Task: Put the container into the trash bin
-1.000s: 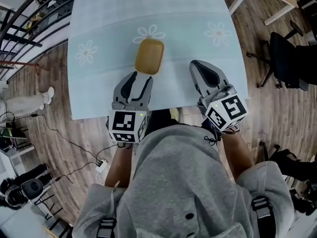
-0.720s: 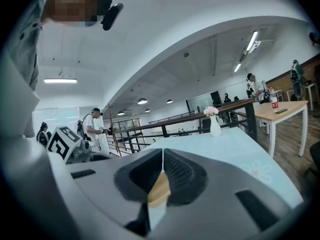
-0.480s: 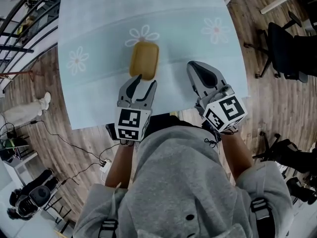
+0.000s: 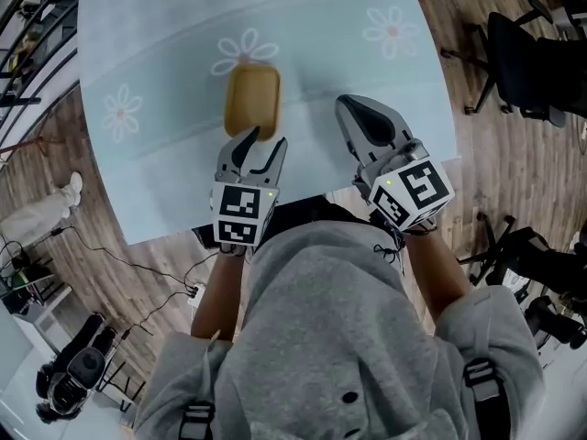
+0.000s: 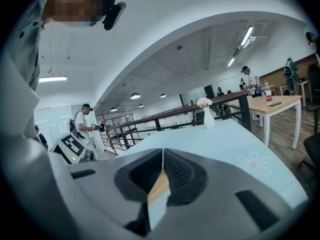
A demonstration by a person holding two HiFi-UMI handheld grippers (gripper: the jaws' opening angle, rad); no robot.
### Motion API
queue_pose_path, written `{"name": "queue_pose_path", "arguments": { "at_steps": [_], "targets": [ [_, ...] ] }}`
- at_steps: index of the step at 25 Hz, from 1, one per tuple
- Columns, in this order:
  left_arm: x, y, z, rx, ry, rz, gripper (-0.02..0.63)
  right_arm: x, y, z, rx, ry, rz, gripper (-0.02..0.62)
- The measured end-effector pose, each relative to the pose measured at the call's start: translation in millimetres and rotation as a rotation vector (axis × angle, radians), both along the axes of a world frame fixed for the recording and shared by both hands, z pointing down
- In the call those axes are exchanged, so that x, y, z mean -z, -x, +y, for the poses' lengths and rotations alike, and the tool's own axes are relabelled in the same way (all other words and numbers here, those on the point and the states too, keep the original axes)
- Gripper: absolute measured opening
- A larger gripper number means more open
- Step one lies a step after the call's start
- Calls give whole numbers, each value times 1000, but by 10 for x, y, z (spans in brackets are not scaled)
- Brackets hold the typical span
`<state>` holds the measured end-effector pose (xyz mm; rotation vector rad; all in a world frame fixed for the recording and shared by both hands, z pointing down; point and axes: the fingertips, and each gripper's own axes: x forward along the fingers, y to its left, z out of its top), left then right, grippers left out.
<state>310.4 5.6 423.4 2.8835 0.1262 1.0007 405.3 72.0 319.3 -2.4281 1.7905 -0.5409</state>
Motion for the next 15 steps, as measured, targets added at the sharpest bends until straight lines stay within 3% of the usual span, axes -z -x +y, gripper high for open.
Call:
{"name": "queue_pose_path", "arguments": {
  "at_steps": [10, 15],
  "targets": [
    [-484, 15, 29, -68, -1, -165, 192, -143, -61, -56, -43, 38, -27, 31],
    [-670, -29, 50, -147, -40, -229, 192, -200, -94, -73, -70, 57, -39, 31]
  ]
}}
